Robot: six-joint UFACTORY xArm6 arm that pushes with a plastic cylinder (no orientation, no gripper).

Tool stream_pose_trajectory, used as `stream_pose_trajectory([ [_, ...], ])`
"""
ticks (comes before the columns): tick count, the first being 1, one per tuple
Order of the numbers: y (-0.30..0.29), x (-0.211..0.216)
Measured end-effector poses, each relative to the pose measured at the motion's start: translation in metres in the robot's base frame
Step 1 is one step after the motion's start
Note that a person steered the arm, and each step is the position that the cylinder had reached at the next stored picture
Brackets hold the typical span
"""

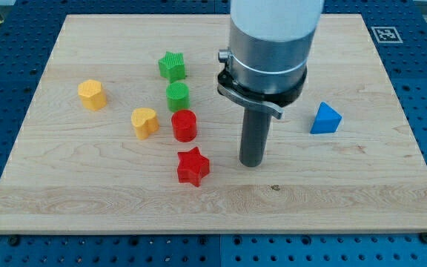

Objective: Move red star slightly up

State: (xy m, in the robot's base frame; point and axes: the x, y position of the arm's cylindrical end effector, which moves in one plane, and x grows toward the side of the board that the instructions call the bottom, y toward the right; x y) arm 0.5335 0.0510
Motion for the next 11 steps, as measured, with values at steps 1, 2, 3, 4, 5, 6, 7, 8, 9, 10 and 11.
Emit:
stream_pose_trajectory([
  [1, 0.001, 0.024],
  [2, 0.0, 0.05],
  [3, -0.018, 0.067],
  [4, -0.022, 0.069],
  [5, -0.031, 0.057],
  [6, -0.045, 0.066],
  [7, -0.072, 0.049],
  [8, -0.072, 0.046],
  [9, -0.069, 0.034],
  [10, -0.069, 0.031],
  [11, -0.069, 0.029],
])
